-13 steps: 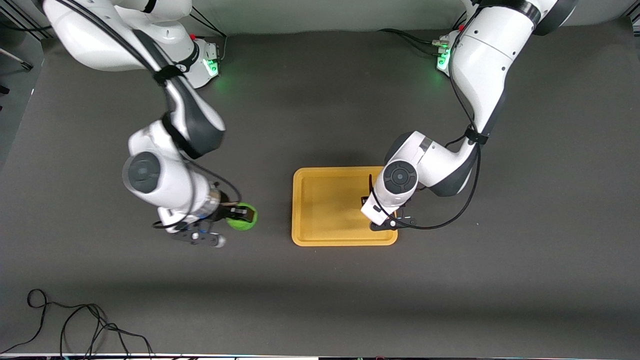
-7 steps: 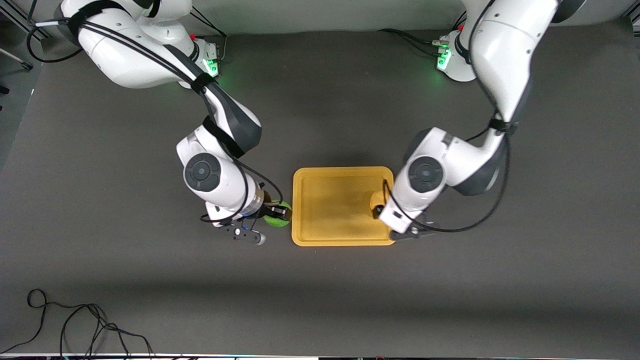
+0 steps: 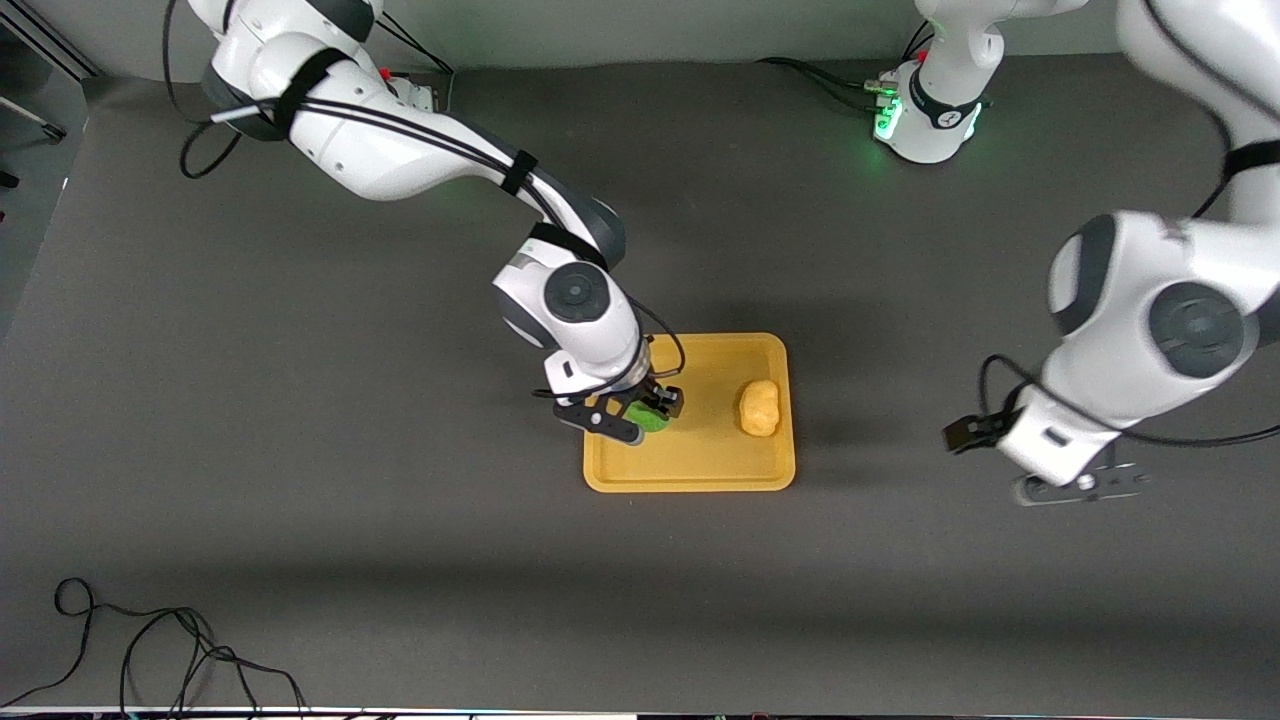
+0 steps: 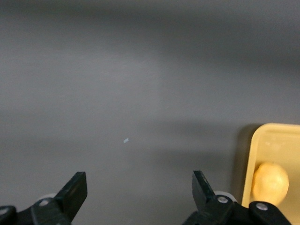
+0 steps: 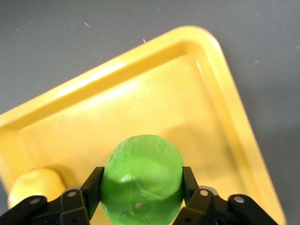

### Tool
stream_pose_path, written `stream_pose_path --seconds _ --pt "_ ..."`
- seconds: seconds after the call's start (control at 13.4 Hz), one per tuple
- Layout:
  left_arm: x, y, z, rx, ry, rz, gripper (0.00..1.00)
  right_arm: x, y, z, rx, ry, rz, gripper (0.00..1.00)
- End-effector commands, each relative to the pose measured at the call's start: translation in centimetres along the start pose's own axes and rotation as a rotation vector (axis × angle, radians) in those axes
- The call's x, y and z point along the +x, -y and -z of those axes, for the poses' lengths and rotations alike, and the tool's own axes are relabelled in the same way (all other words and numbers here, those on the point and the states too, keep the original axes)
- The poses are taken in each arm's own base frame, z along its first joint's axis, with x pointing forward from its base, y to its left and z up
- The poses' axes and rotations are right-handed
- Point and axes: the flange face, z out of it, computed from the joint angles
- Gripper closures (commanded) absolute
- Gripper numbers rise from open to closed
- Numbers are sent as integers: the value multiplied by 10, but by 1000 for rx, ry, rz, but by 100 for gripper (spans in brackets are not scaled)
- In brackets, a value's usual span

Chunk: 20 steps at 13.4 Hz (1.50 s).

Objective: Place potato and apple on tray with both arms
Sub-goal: 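Release the potato on the tray while the right gripper lowers the apple, then open the right gripper to set the apple on the tray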

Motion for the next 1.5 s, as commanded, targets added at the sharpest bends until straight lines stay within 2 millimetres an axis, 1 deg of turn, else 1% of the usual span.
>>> stream_pose_path --seconds 0.0,0.07,0.15,0.22,0.3,0.37,0.45,0.6,0.67,0.75,0.82,0.9,0.97,1.12,1.27,1.35,1.42 --pt "-29 34 52 -2 38 -96 0 -1 11 -19 2 -31 -23 72" --pt "-36 47 67 -9 42 -107 0 -4 9 -29 -6 -21 -27 72" --pt "-40 55 75 -6 44 -122 0 -15 14 -35 -6 -19 -33 72" --pt "-41 65 81 -5 38 -134 0 -17 16 -37 -5 -20 -51 70" --pt "-41 73 84 -4 35 -147 0 -17 16 -38 -6 -23 -51 47" --pt "-42 77 84 -5 40 -161 0 -17 16 -37 -7 -24 -51 0" --pt "-42 76 85 -5 41 -168 0 -15 16 -36 -5 -26 -50 0" --pt "-44 75 87 -3 41 -181 0 -9 18 -24 2 -35 -45 0" --pt "-44 75 87 -2 41 -181 0 -2 17 -11 -6 -46 -47 0" --pt "-45 74 88 -2 40 -182 0 8 13 8 -28 -43 -23 0" --pt "-45 74 89 3 38 -182 0 26 5 43 -35 -8 25 0" --pt "-44 75 89 10 34 -183 0 47 -7 77 -43 25 57 0" --pt "-44 78 90 10 29 -178 0 71 -25 107 -63 45 92 0" --pt "-45 79 93 13 23 -177 0 99 -55 147 -143 61 184 0" --pt "-42 77 86 12 24 -181 0 123 -84 193 -178 52 220 0" --pt "-41 75 83 14 17 -184 0 138 -102 210 -209 36 238 0" --pt "-41 76 79 19 16 -184 0 158 -122 226 -211 35 241 0"
